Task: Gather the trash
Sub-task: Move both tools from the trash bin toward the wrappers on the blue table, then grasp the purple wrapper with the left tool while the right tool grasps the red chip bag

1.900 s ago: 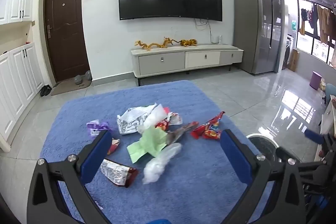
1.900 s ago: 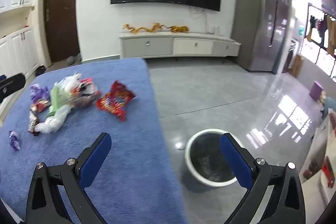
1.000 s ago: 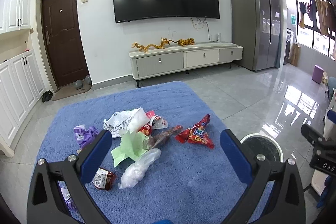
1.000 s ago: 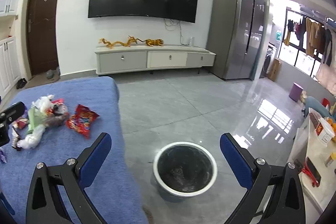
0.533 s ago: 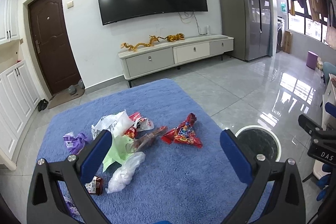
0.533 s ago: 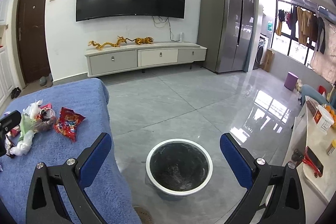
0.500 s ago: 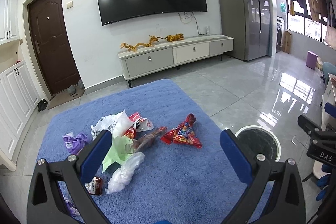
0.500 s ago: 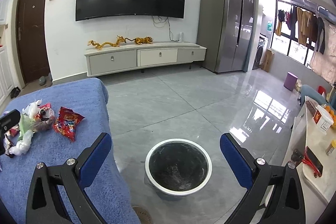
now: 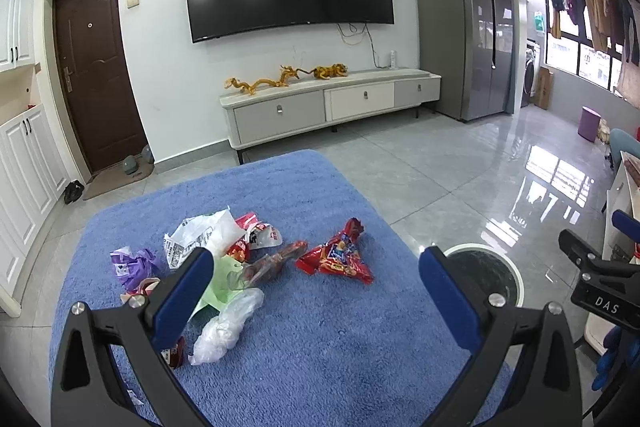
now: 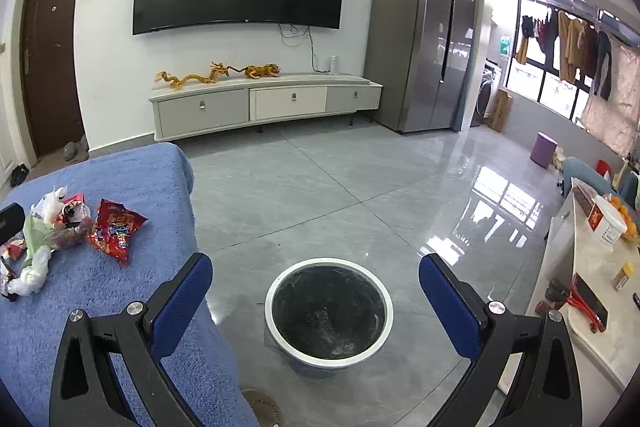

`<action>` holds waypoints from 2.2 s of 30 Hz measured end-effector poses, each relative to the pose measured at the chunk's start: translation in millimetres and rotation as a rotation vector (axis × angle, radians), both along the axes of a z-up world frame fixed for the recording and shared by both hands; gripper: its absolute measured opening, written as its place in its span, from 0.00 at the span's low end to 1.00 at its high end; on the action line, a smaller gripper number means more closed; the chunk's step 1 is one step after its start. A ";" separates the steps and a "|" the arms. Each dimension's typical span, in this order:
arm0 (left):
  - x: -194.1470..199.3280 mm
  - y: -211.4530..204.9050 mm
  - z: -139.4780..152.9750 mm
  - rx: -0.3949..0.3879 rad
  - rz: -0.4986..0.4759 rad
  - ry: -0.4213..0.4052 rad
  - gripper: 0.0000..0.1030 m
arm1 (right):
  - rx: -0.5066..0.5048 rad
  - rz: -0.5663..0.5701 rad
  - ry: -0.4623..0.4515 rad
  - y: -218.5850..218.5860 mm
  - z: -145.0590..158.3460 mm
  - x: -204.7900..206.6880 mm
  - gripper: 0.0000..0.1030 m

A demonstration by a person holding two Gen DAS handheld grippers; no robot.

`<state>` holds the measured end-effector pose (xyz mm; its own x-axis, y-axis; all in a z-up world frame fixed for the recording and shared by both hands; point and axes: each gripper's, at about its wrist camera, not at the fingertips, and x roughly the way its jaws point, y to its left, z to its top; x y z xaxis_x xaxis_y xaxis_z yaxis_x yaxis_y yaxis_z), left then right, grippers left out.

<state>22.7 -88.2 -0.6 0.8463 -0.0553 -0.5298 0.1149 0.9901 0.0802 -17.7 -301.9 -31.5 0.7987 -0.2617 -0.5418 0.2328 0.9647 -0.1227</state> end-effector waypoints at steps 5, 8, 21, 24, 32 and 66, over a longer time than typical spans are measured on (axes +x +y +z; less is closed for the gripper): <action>-3.8 2.7 2.6 -0.015 0.022 -0.031 1.00 | -0.037 -0.016 0.010 0.8 -1.3 0.4 1.00; -6.1 3.0 3.4 -0.022 0.023 -0.048 1.00 | -0.049 -0.023 0.015 1.5 -1.6 0.4 1.00; -9.8 -4.6 2.9 0.001 -0.011 -0.040 1.00 | -0.049 -0.022 0.022 -0.8 -1.1 1.0 1.00; -8.7 -1.7 3.0 -0.007 -0.005 -0.031 1.00 | -0.037 -0.012 0.019 -1.6 -0.3 0.6 1.00; -7.9 -3.1 -1.3 0.010 -0.022 -0.021 1.00 | -0.051 -0.008 0.010 3.0 0.0 1.4 1.00; -8.1 84.0 -23.5 -0.114 -0.015 -0.007 1.00 | -0.045 0.091 0.055 27.4 13.4 6.4 1.00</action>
<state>14.6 -4.2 -24.1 0.8487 -0.1273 -0.5133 0.1295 0.9911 -0.0318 -11.3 -274.4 -18.0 0.7895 -0.2143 -0.5751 0.1361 0.9749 -0.1764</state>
